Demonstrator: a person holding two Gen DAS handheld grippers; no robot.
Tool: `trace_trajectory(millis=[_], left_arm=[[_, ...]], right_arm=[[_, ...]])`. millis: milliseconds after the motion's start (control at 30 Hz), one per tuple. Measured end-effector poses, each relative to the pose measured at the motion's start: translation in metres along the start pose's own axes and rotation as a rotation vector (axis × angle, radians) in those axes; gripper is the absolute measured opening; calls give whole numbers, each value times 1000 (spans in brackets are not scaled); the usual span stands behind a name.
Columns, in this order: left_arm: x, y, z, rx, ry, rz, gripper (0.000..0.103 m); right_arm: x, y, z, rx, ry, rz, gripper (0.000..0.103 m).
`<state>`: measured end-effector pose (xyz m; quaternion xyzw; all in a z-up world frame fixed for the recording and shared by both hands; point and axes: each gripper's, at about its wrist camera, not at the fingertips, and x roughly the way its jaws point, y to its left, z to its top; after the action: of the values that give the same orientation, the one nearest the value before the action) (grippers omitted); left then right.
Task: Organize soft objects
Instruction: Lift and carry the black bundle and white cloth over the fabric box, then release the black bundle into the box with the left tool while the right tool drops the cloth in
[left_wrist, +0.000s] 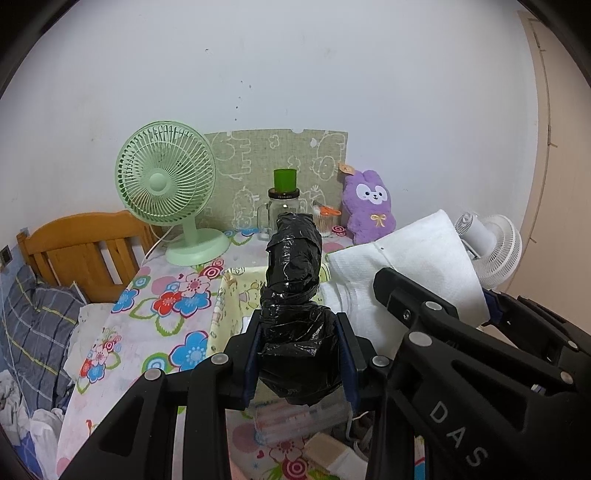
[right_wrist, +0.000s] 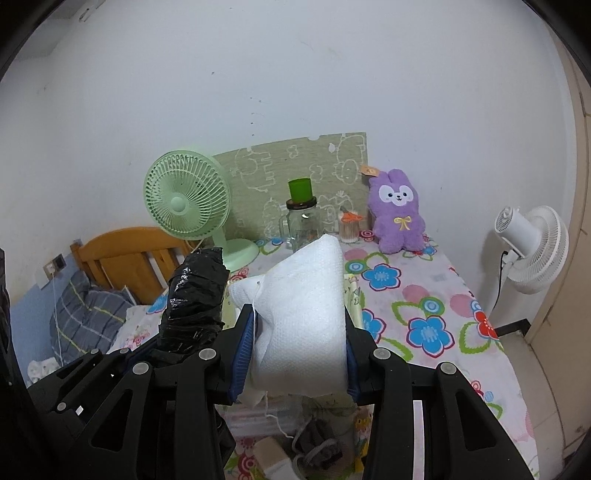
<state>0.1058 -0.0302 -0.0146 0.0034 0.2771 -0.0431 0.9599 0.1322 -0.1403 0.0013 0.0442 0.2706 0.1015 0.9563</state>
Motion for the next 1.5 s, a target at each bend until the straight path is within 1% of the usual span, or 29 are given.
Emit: trace_trajectory(millis=[167, 333, 467, 733, 800, 1100, 1133, 1167, 1200, 1267, 1400, 1500], left_arm=[[17, 2, 10, 1, 0, 6, 37], [32, 3, 18, 6, -6, 34, 37], [43, 6, 21, -3, 3, 38, 37], [71, 11, 23, -9, 39, 56, 37], [79, 12, 23, -9, 53, 73, 40], [111, 16, 18, -15, 119, 87, 42], [115, 16, 17, -16, 129, 92, 43], [120, 17, 15, -17, 150, 96, 49], [124, 17, 14, -15, 166, 97, 57], [129, 18, 11, -14, 183, 97, 65], [134, 20, 9, -20, 197, 88, 74], [138, 21, 8, -26, 202, 81, 76]], right_arm=[[13, -3, 7, 8, -8, -7, 45], [30, -8, 12, 27, -4, -17, 45], [41, -10, 16, 25, -3, -26, 45], [70, -14, 17, 34, 17, -46, 45], [78, -15, 17, 34, 26, -52, 45], [114, -20, 9, 44, 80, -65, 45], [117, -20, 8, 44, 86, -61, 45], [122, -21, 7, 42, 96, -61, 45], [127, -21, 5, 41, 103, -69, 45], [133, -21, 3, 35, 116, -72, 45], [140, -20, 0, 30, 124, -75, 45], [144, -19, 0, 19, 130, -75, 46]])
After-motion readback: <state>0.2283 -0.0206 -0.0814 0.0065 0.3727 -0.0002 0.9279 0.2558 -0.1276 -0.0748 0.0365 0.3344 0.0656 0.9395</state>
